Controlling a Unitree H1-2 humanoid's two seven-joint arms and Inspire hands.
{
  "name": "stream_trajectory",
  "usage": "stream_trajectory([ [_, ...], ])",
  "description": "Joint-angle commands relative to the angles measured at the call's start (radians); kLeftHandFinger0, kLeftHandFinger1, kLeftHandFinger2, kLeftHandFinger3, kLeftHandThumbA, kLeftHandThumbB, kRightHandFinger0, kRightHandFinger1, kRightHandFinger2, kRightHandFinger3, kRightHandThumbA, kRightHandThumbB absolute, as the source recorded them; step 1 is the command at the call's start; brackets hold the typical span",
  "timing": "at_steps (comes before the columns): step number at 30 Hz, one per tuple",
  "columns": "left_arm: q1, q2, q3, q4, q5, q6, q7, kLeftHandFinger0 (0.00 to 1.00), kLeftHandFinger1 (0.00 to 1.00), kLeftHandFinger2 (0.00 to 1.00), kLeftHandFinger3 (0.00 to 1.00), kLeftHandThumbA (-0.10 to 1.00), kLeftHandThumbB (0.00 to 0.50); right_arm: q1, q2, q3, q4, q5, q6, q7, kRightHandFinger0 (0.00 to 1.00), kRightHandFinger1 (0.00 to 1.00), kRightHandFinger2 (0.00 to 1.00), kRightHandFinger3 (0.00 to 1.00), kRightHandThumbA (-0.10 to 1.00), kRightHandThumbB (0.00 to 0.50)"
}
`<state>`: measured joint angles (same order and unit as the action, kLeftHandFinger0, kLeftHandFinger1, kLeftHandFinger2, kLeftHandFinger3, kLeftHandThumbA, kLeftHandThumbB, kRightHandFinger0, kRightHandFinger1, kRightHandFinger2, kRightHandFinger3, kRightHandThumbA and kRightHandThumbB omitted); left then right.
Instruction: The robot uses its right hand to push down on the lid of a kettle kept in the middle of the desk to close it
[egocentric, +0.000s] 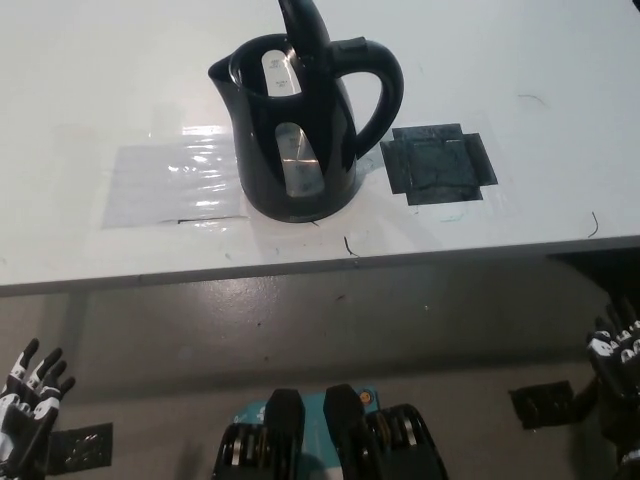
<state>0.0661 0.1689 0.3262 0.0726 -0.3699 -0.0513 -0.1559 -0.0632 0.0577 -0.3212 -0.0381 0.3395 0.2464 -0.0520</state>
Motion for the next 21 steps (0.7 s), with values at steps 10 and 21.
stream_trajectory([
  [10, -0.015, 0.038, 0.006, -0.048, -0.015, -0.012, -0.012, 1.00, 1.00, 0.91, 1.00, 0.32, 0.193, 0.188, -0.078, 0.125, -0.772, 0.091, 0.084, 0.050, 1.00, 1.00, 1.00, 1.00, -0.08, 0.008],
  [21, 0.014, 0.041, 0.004, -0.021, -0.013, -0.020, -0.027, 1.00, 1.00, 0.91, 1.00, 0.32, 0.201, -0.466, -0.280, 0.220, -0.845, 0.188, 0.224, -0.207, 1.00, 1.00, 1.00, 1.00, 0.57, 0.025],
])
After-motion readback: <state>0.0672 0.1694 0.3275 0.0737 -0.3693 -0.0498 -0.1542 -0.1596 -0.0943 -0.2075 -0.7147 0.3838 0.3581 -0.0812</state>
